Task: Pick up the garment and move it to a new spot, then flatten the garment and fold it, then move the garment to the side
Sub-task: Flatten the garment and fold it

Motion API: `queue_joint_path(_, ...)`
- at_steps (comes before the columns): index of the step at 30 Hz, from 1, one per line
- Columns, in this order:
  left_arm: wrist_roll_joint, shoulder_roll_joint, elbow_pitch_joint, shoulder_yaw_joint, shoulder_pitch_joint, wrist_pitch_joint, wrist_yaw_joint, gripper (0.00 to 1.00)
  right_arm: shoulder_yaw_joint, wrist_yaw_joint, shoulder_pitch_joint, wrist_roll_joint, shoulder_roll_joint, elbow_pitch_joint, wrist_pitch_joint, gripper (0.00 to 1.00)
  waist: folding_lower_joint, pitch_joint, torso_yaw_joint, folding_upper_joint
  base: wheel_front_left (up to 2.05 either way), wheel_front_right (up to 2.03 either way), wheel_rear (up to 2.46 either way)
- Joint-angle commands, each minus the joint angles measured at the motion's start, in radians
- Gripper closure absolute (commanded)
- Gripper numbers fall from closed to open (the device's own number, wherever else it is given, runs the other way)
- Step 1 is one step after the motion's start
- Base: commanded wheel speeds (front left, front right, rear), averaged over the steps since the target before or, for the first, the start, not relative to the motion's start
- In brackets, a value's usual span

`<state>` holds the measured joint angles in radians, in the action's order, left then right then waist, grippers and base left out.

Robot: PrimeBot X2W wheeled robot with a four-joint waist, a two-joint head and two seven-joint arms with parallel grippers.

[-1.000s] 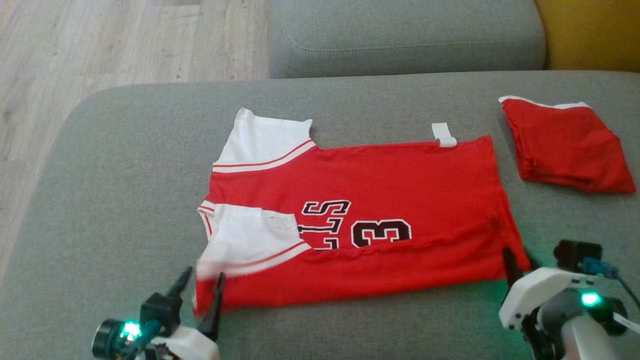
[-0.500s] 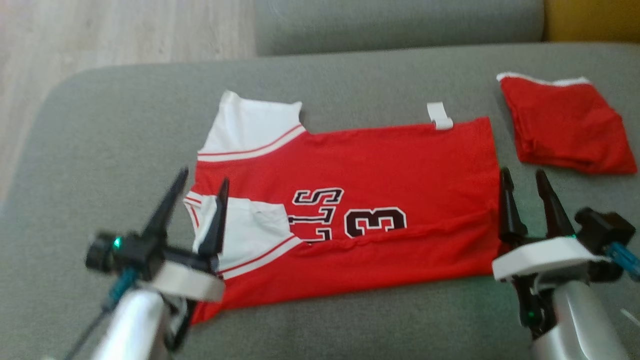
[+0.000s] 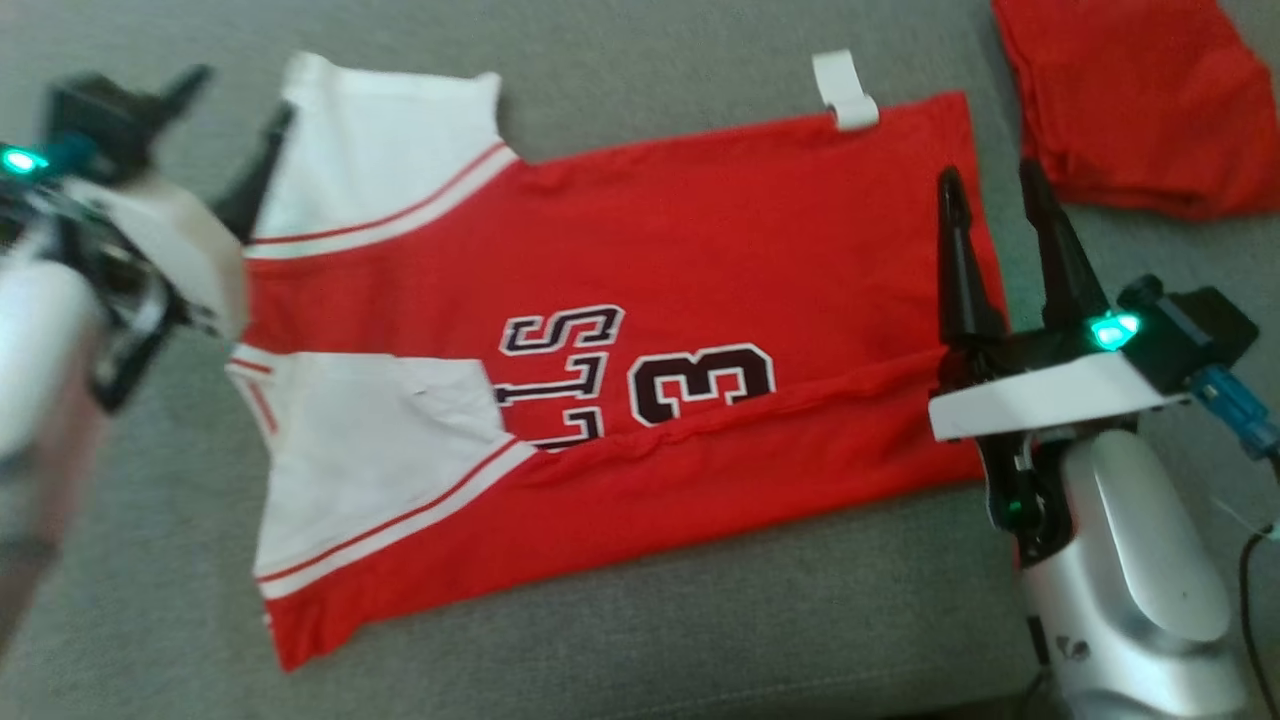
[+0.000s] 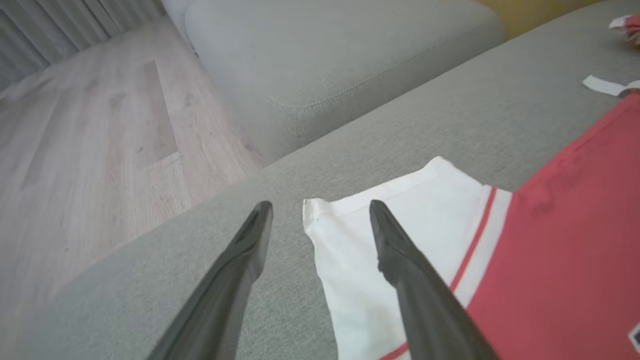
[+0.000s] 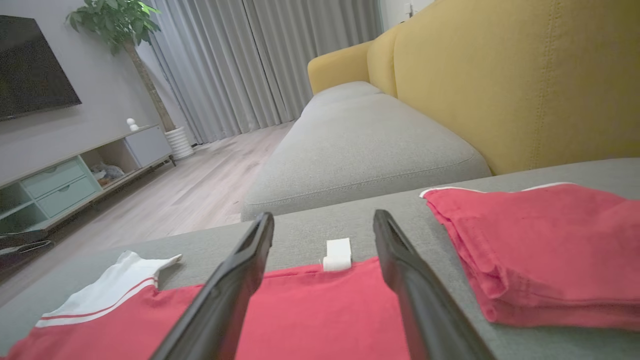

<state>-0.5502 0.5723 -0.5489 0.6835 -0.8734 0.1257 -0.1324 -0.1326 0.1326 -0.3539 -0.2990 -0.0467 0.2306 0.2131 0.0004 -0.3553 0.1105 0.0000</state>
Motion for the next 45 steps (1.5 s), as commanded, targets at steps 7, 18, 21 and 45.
queue_joint_path(7,-0.177,0.102,-0.085,0.058,-0.177,0.049,0.002,0.0,-0.086,-0.002,-0.041,-0.019,-0.004,-0.115,0.017,0.0,-0.0004,-0.11,0.082,0.0,0.0,0.0,0.0)
queue_joint_path(18,-0.337,0.141,-0.178,0.189,-0.282,0.119,0.002,0.0,-0.08,-0.002,-0.036,-0.035,-0.004,-0.152,0.023,0.0,-0.0004,-0.169,0.114,0.0,0.0,0.0,0.0)
queue_joint_path(21,-0.372,0.141,-0.179,0.226,-0.291,0.125,0.002,0.08,-0.074,-0.002,-0.036,-0.037,-0.004,-0.146,0.025,0.0,-0.0004,-0.172,0.113,0.0,0.0,0.0,0.0)
queue_joint_path(45,-0.356,0.101,0.093,0.422,-0.167,-0.32,0.023,1.0,0.111,-0.002,-0.178,0.239,-0.011,0.036,-0.29,0.0,-0.0004,0.059,-0.153,0.0,0.0,0.0,0.0)
